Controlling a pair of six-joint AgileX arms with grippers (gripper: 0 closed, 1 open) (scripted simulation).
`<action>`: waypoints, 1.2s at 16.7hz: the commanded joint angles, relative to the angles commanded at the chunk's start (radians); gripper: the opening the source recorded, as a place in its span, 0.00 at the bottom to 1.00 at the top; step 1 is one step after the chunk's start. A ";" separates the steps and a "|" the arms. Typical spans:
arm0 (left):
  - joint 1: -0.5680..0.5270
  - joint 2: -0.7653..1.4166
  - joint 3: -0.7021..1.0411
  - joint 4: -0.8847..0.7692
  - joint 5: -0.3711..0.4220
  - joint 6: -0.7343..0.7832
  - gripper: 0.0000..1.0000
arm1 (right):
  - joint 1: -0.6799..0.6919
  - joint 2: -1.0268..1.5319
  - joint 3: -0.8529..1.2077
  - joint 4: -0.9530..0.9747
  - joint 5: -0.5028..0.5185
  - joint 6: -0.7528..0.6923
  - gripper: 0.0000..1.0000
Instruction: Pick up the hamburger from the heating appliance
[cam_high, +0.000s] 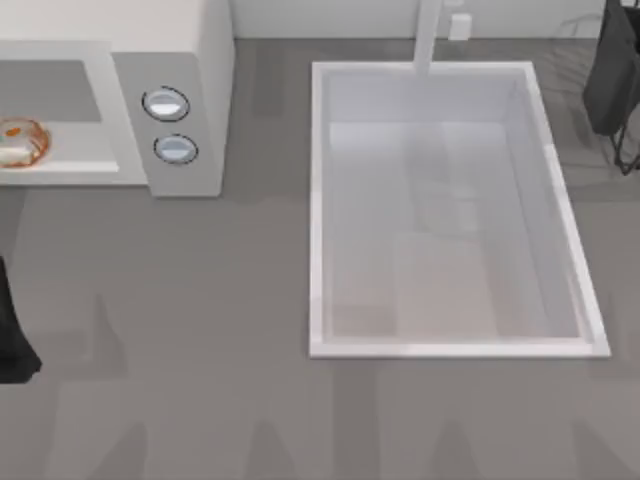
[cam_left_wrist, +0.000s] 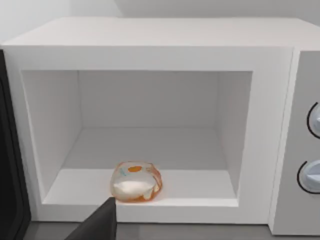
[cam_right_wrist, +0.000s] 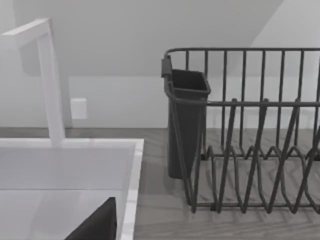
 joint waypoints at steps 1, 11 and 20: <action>0.000 0.000 0.000 0.000 0.000 0.000 1.00 | 0.000 0.000 0.000 0.000 0.000 0.000 1.00; 0.018 0.267 0.101 0.128 0.021 0.008 1.00 | 0.000 0.000 0.000 0.000 0.000 0.000 1.00; 0.072 1.085 0.410 0.519 0.086 0.034 1.00 | 0.000 0.000 0.000 0.000 0.000 0.000 1.00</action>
